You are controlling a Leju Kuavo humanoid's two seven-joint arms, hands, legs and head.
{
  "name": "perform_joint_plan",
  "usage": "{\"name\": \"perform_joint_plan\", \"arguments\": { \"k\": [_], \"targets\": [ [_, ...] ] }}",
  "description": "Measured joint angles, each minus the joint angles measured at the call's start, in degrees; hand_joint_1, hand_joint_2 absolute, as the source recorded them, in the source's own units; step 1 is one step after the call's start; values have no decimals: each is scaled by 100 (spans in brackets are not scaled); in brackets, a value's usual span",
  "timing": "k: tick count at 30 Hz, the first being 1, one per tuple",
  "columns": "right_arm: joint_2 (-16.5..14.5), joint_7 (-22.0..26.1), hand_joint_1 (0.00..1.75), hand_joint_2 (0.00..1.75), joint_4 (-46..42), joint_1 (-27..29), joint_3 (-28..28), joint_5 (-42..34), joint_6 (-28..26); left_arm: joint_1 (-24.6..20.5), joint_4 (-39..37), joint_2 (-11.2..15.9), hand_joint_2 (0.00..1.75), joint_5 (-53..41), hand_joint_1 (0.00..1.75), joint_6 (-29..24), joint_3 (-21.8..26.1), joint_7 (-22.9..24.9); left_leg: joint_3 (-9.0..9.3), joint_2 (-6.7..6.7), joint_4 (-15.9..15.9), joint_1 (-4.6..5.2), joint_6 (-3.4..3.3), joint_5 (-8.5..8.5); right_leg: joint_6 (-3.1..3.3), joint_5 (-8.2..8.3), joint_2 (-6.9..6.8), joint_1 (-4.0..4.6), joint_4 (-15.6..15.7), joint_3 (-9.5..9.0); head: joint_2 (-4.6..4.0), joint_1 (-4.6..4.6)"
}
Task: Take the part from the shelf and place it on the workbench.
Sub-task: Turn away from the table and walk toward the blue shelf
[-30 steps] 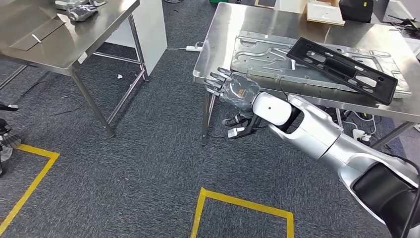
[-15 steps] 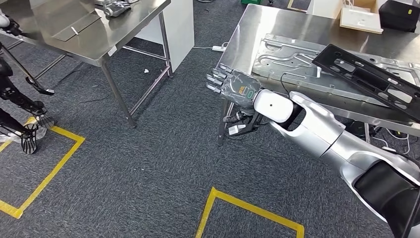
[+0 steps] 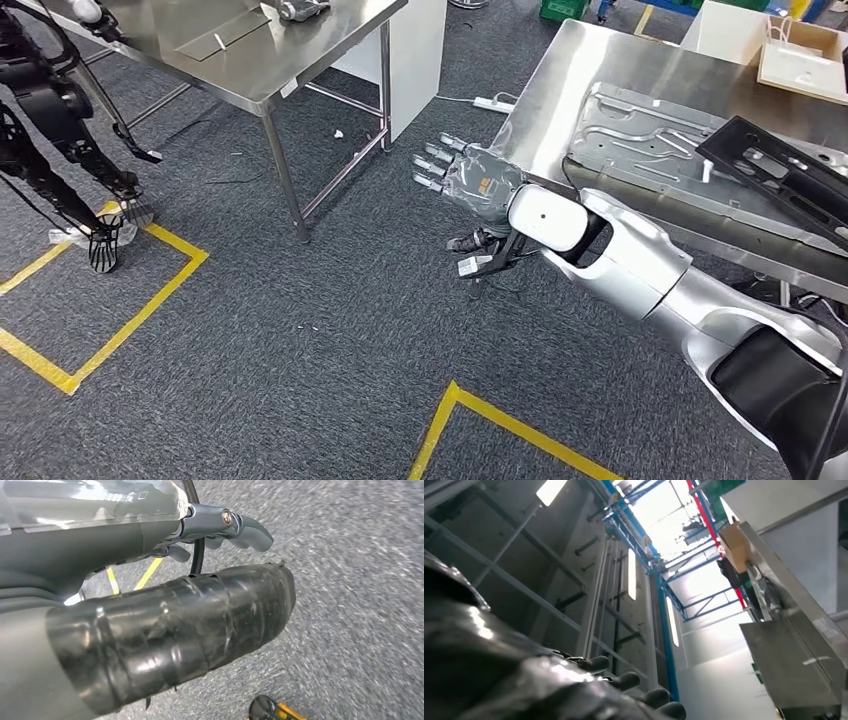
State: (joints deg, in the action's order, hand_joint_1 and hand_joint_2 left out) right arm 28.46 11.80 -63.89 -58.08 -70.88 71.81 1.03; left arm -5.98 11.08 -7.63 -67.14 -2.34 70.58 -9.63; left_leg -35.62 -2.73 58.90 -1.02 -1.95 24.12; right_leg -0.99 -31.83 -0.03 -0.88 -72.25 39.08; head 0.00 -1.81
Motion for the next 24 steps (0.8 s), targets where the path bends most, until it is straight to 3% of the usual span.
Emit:
{"name": "perform_joint_plan", "arguments": {
  "k": [1, 3, 5, 7, 9, 11, 13, 14, 15, 17, 19, 22, 24],
  "targets": [
    [0, -2, 0, 0, 0, -2, 1, -2, -2, 1, -1, 0, 0, 1, 0, -1, 0, 1, 6, -54, 2, -1, 2, -1, 32, 236, 63, 3, 413, -188, 0, -1],
    [2, -6, 0, 0, 1, -11, 1, -8, -11, -6, -1, -13, 0, 2, 0, -4, 0, 2, -11, -153, 9, -6, 38, -18, 91, 511, 259, 16, 1102, -509, 0, 1],
    [2, -9, 0, 0, 3, -11, 1, -13, -19, -8, 0, -25, 0, 3, 0, -10, -1, 3, -57, -247, 1, -35, 114, -55, 118, 534, 334, 45, 1303, -584, 0, 1],
    [-14, -9, 0, 0, 3, -12, 2, -15, -27, 8, 0, -23, 0, 4, 0, -19, 0, 8, -82, -285, -16, -50, 194, -76, 146, 572, 233, 48, 1370, -598, 0, 0],
    [-37, -10, 0, 0, 3, -16, 2, -16, -41, 12, 0, -23, 0, 3, 0, -29, 1, 13, -169, -87, 164, -26, 239, 62, 195, 623, 122, 24, 1464, -646, 0, 3],
    [-46, -10, 0, 0, 4, -10, 2, -16, -51, -3, 0, -18, 0, -4, 0, -13, 1, 13, -449, 150, 773, -12, 256, 412, 225, 641, 3, 27, 1499, -658, 0, 7],
    [-48, -10, 0, 0, 4, 16, 2, -16, -51, -5, 0, -3, 0, -17, 0, 33, 0, 9, -755, 212, 1451, -15, 274, 681, 232, 638, -116, 45, 1484, -637, 0, 7],
    [-51, -10, 0, 0, 4, 31, 2, -16, -50, 4, 0, 9, 0, -24, 0, 58, -1, 7, -786, 225, 1548, -15, 279, 672, 233, 635, -169, 49, 1472, -626, 0, 7],
    [-55, -10, 0, 0, 4, 42, 2, -16, -50, 14, 0, 21, 0, -31, 0, 79, -1, 7, -696, 241, 1414, -16, 278, 562, 230, 630, -218, 51, 1457, -617, 0, 8],
    [-61, -10, 0, 0, 4, 48, 2, -22, -50, 24, 0, 49, 0, -45, 0, 102, -1, 12, -257, 349, 644, -3, 247, 244, 207, 603, -310, 54, 1414, -608, 0, 8],
    [-58, -10, 0, 0, 3, 47, 2, -30, -50, 14, 0, 64, 0, -58, 0, 99, -1, 31, 49, 433, 78, 34, 184, 101, 162, 567, -389, 83, 1366, -597, 0, 5],
    [-60, -10, 0, 0, -5, 52, 2, -40, -50, 26, 0, 68, 0, -63, 0, 94, -1, 57, 80, 346, -22, 58, 89, 72, 86, 557, -470, 100, 1359, -604, 0, 4],
    [-60, -10, 0, 0, -9, 47, 2, -43, -50, 41, 0, 70, 0, -63, 0, 94, -1, 63, 92, 284, -74, 42, 17, 29, 21, 441, -338, 68, 1241, -567, 0, 3]
  ]
}}
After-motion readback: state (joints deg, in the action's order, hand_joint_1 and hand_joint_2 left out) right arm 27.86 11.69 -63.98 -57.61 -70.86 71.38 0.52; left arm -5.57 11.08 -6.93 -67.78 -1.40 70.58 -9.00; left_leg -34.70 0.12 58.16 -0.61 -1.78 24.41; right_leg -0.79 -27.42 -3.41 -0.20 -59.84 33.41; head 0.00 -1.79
